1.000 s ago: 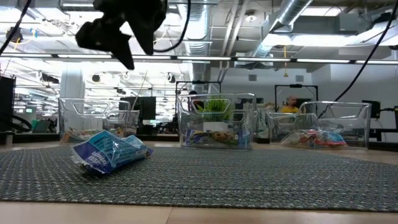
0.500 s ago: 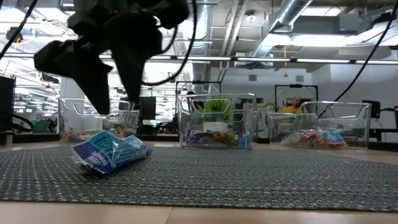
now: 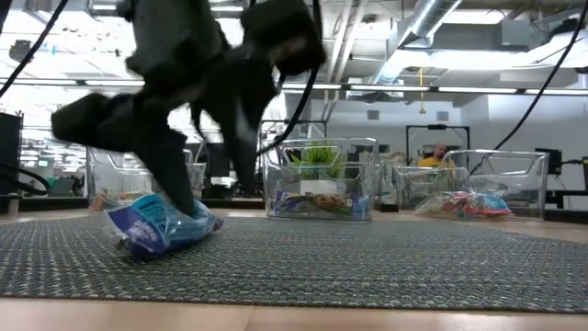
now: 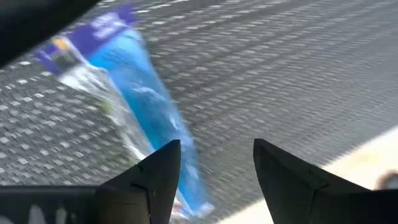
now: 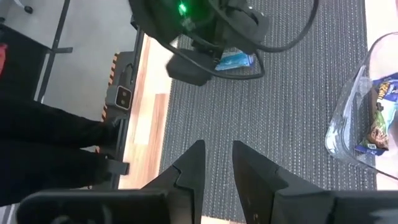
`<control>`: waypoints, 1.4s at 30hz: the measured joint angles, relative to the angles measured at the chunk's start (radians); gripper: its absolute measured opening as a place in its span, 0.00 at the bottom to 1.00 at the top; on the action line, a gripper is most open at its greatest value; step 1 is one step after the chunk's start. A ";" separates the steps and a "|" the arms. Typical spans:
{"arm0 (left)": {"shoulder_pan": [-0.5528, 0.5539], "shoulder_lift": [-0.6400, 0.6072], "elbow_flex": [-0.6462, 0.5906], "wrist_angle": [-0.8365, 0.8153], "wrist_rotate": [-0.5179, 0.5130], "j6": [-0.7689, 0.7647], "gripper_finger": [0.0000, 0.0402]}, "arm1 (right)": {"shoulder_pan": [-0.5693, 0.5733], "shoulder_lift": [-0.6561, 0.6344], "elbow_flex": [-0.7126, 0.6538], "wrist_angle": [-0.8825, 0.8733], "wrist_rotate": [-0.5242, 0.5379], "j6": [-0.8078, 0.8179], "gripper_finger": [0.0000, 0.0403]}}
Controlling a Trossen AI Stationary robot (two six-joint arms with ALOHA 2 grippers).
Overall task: Pick and place Granola Bars by type
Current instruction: Put the purple granola bar into the middle transparent bin
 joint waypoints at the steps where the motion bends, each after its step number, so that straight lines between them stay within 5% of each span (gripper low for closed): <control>1: 0.000 -0.003 0.016 -0.008 -0.006 0.000 0.49 | 0.000 0.000 0.000 -0.006 0.000 -0.007 0.18; 9: 0.001 -0.006 0.161 -0.267 -0.103 -0.006 0.46 | 0.000 0.000 0.000 -0.023 0.000 -0.044 0.18; 17: -0.001 0.000 0.168 -0.368 -0.075 -0.022 0.41 | 0.000 0.000 0.000 -0.022 -0.001 -0.073 0.18; 42: -0.005 0.039 0.099 -0.259 -0.008 -0.057 0.41 | 0.000 0.000 0.000 -0.019 -0.002 -0.108 0.18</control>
